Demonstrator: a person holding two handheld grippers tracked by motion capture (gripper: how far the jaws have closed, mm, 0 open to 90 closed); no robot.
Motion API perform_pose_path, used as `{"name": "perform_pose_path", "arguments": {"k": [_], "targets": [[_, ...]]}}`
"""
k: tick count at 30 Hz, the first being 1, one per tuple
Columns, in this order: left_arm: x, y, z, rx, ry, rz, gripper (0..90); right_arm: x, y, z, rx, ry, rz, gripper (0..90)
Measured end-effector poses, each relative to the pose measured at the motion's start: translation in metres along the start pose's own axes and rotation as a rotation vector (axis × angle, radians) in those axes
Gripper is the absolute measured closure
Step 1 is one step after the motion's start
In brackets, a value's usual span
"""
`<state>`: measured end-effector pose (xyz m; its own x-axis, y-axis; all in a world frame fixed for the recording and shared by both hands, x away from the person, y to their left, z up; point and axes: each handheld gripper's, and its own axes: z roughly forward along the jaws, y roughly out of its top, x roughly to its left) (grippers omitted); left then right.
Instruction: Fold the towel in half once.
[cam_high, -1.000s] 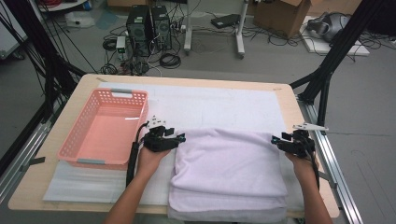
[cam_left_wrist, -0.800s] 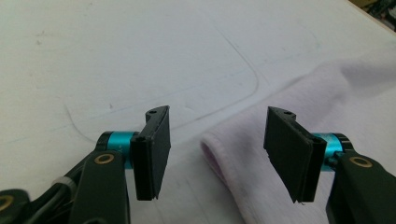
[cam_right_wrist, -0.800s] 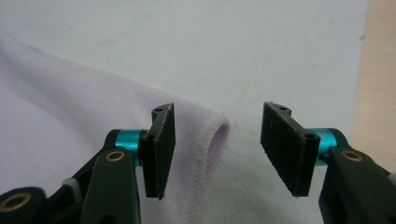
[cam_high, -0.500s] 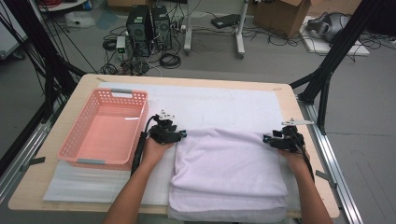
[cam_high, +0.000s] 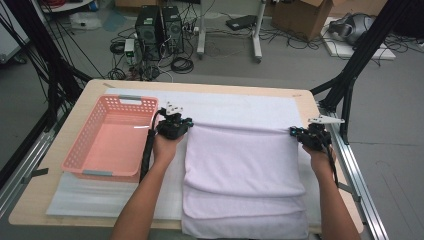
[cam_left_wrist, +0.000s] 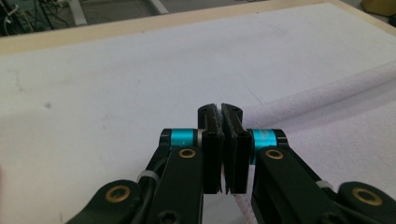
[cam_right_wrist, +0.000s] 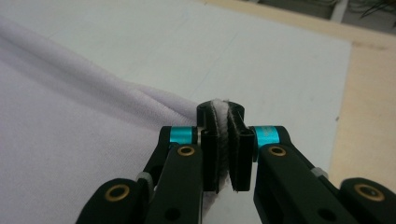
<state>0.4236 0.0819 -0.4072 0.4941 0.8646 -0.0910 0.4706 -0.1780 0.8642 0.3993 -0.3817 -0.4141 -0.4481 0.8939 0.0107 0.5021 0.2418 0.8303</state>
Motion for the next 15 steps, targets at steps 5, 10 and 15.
{"name": "perform_pose_path", "arguments": {"k": [5, 10, 15], "targets": [[0.01, 0.019, 0.015, -0.002, 0.023, -0.015, 86.7, -0.007, 0.018, 0.011, -0.025, -0.016, 0.008, 85.6], [0.015, 0.038, 0.027, -0.032, 0.046, -0.005, 86.7, -0.017, 0.033, 0.021, -0.048, -0.03, 0.052, 85.6], [0.021, 0.045, 0.037, -0.087, 0.064, -0.07, 86.7, -0.021, 0.048, 0.031, -0.096, -0.061, 0.112, 85.5]]}}
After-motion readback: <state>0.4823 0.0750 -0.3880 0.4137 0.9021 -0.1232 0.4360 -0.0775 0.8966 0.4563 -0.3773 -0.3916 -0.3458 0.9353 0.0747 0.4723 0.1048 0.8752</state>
